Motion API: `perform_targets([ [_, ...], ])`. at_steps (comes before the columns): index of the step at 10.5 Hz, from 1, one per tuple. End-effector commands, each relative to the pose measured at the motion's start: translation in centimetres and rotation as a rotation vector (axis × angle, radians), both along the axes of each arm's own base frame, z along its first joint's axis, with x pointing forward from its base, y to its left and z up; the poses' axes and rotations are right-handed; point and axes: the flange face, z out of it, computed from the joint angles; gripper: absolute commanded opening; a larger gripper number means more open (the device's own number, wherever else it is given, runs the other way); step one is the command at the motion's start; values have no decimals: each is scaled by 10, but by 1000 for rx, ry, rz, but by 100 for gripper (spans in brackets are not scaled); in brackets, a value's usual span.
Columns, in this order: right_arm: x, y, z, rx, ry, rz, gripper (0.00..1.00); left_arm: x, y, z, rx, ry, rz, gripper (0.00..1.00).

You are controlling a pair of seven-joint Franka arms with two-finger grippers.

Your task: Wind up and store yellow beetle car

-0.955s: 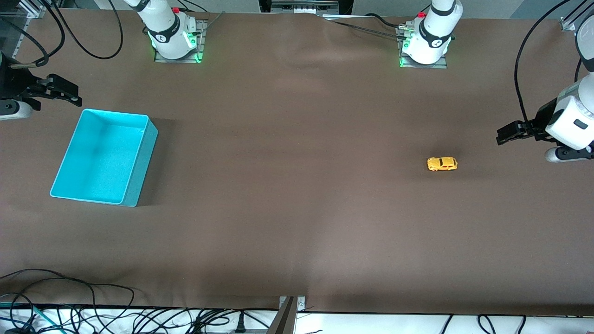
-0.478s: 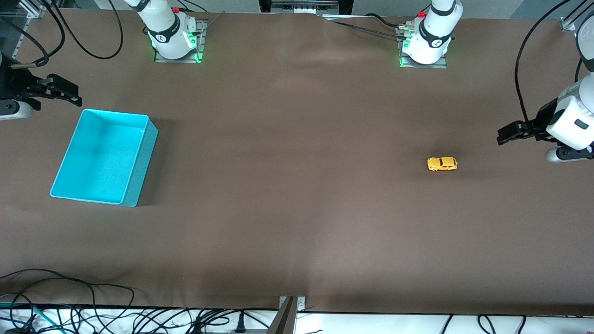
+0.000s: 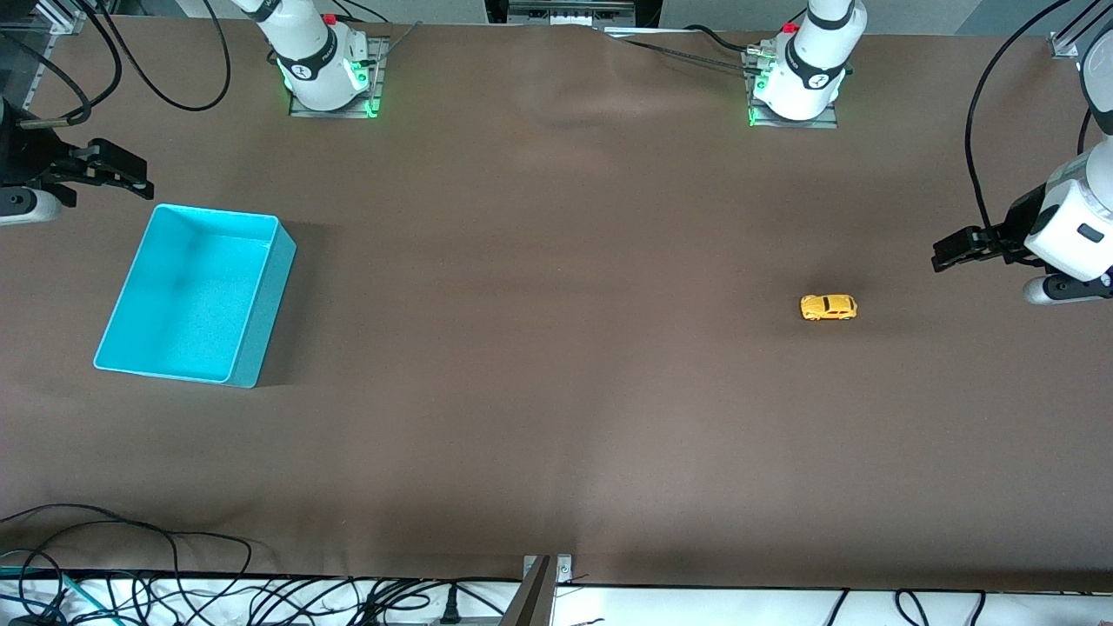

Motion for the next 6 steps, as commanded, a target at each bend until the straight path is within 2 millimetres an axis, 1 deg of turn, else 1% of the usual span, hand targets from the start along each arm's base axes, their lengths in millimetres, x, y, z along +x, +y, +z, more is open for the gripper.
perform_targets([
  [1, -3, -3, 3, -3, 6, 16, 100, 3, 0, 2, -18, -5, -2, 100],
  [3, -3, -3, 3, -3, 6, 16, 100, 5, 0, -1, -20, 0, 0, 100],
  [5, -2, -3, 3, -3, 4, 16, 100, 4, 2, -1, -13, -2, 84, 100],
  [6, -3, -2, 3, -1, 5, 16, 100, 4, 2, -2, -13, 1, 98, 100],
])
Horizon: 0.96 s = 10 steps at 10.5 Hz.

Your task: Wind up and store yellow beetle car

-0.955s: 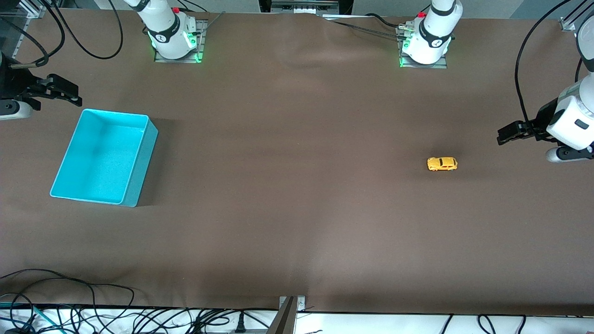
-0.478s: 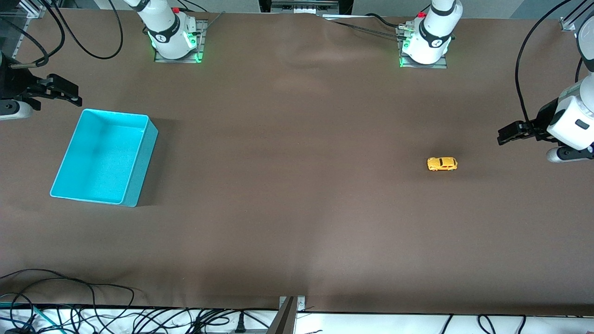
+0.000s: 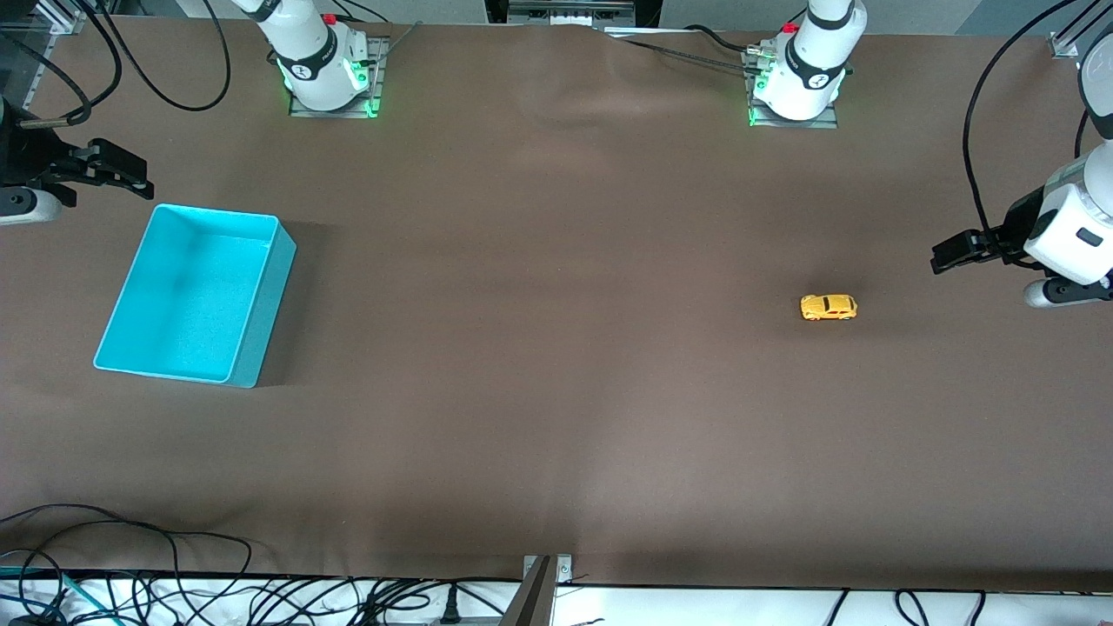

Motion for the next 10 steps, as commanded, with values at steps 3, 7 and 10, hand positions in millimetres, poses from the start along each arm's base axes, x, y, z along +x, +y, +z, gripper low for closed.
perform_targets([
  [3, -3, -2, 3, -1, 5, 16, 100, 1, -1, -5, -17, 9, 256, 100],
  [7, -1, -2, -1, -1, 8, 16, 100, 8, -3, -28, 56, 38, 729, 100],
  [10, 1, -1, -2, -1, 5, 18, 100, 7, -5, -54, 89, 83, 884, 100],
])
